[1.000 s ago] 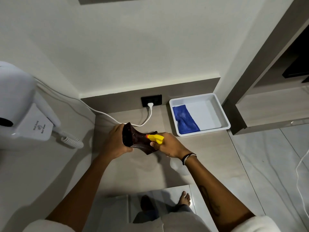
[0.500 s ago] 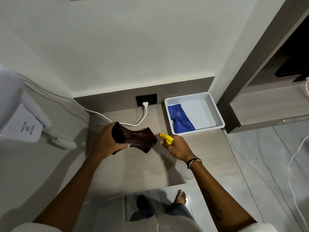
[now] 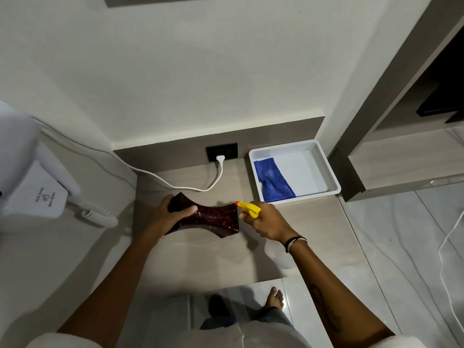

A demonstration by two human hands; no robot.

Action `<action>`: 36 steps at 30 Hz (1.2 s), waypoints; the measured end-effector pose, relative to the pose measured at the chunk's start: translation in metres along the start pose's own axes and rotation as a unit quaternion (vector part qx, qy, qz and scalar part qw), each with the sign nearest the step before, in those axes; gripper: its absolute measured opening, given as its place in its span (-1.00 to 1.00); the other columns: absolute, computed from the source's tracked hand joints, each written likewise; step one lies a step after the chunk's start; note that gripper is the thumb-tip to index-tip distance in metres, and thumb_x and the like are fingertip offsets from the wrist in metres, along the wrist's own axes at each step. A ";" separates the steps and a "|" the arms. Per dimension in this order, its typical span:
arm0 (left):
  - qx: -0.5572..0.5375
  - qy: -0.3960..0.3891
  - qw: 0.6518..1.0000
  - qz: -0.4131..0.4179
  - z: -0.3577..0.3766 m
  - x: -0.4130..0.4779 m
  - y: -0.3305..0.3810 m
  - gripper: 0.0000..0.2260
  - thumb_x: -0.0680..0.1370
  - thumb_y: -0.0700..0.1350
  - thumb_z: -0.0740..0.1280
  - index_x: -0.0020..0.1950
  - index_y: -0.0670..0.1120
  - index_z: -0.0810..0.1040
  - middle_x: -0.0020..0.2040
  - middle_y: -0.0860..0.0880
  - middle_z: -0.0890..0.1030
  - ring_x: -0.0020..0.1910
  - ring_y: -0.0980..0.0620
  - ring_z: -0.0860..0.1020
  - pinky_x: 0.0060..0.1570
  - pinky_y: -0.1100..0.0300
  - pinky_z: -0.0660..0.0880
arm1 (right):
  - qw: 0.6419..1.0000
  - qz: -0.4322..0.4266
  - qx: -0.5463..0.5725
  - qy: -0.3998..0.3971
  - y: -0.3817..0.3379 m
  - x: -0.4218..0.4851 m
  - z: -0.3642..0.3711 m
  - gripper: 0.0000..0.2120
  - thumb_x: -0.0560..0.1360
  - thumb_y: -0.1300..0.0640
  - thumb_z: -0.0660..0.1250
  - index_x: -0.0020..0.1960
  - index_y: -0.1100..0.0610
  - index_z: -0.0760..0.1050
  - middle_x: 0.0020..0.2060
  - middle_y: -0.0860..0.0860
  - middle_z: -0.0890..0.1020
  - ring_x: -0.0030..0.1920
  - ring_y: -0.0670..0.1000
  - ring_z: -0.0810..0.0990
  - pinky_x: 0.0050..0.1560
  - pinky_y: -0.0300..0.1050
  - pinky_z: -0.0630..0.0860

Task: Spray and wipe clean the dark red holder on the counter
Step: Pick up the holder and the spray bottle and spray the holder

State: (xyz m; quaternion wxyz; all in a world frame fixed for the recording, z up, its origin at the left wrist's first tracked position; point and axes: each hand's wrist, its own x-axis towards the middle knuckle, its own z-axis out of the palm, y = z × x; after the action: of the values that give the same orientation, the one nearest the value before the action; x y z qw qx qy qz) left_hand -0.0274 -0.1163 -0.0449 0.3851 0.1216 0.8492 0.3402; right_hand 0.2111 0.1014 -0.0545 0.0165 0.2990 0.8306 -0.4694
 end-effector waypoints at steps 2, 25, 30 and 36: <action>0.041 -0.028 0.998 0.024 -0.002 -0.003 -0.002 0.25 0.03 0.37 0.74 0.62 0.12 0.28 0.49 0.01 0.52 0.46 -0.11 0.52 0.45 -0.17 0.49 | 1.000 -0.013 0.002 -0.010 -0.003 0.001 0.002 -0.79 0.64 -0.03 0.43 -0.14 -0.06 0.50 -0.36 -0.17 0.55 -0.41 -0.16 0.51 -0.27 -0.21 0.45; 0.258 0.060 0.936 0.234 0.008 -0.029 0.018 -0.01 0.15 -0.06 0.72 0.52 -0.05 0.38 0.42 -0.10 0.51 0.37 -0.15 0.49 0.26 -0.04 0.53 | 0.997 0.011 -0.062 -0.049 -0.019 0.002 0.007 -0.66 0.64 -0.10 0.41 0.29 0.10 0.65 0.07 0.15 0.76 0.07 0.21 0.72 0.10 0.09 0.63; 0.262 0.069 0.936 0.224 0.007 -0.031 0.018 -0.01 0.14 -0.02 0.73 0.51 -0.05 0.40 0.39 -0.11 0.53 0.34 -0.17 0.52 0.21 -0.01 0.51 | 0.987 0.072 -0.144 -0.006 0.007 -0.001 0.008 -0.65 0.61 -0.13 0.40 0.11 0.18 0.62 0.07 0.22 0.73 0.08 0.31 0.69 -0.02 0.05 0.56; 0.259 0.079 0.943 0.192 -0.001 -0.033 0.022 -0.03 0.09 0.19 0.70 0.43 -0.03 0.44 0.31 -0.07 0.59 0.27 -0.14 0.55 0.18 0.00 0.50 | 0.993 0.053 -0.108 0.006 0.011 -0.003 0.010 -0.65 0.62 -0.15 0.40 0.11 0.15 0.61 0.02 0.17 0.74 0.03 0.25 0.69 0.00 0.06 0.59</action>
State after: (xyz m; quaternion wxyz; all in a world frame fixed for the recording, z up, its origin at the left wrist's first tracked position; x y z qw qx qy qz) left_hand -0.0069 -0.1156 -0.0105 0.1997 0.3504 0.8962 0.1849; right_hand 0.2170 0.0962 -0.0677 0.0686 0.3418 0.8598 -0.3732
